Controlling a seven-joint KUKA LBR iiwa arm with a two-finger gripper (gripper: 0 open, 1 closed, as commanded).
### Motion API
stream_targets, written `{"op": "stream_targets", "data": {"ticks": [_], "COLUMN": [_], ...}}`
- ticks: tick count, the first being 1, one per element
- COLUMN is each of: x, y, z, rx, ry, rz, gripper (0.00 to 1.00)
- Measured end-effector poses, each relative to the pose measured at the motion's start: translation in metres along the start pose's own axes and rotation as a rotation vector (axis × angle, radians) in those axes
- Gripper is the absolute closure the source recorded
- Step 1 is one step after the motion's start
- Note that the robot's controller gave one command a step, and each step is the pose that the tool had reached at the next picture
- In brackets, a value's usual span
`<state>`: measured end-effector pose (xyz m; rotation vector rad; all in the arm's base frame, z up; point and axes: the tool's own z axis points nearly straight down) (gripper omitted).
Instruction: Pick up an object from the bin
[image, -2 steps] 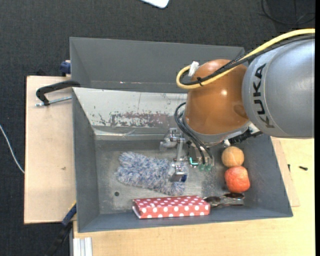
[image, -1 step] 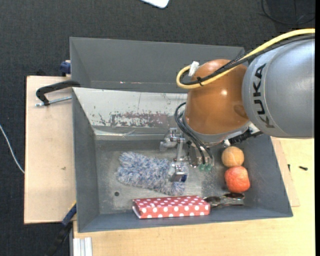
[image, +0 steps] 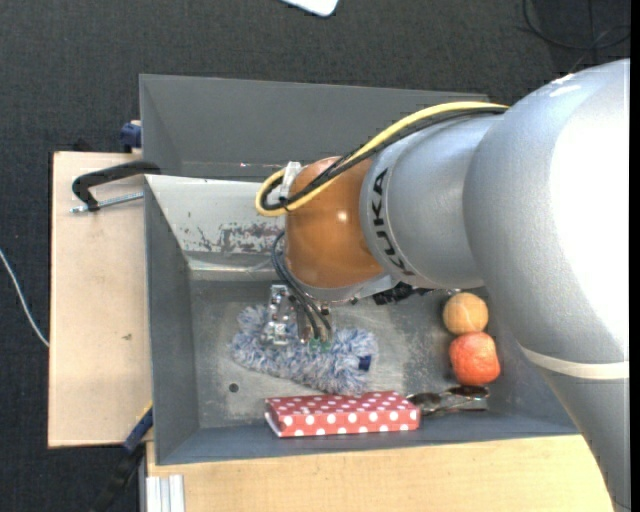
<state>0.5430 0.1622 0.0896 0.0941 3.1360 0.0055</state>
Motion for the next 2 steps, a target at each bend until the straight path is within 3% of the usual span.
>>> {"op": "stream_targets", "data": {"ticks": [1,2], "x": [0.0,0.003], "y": [0.0,-0.002], "z": [0.0,-0.118], "rx": [0.0,0.0], "ry": [0.0,0.0], "rz": [0.0,-0.026], "gripper": [1.0,1.0]}}
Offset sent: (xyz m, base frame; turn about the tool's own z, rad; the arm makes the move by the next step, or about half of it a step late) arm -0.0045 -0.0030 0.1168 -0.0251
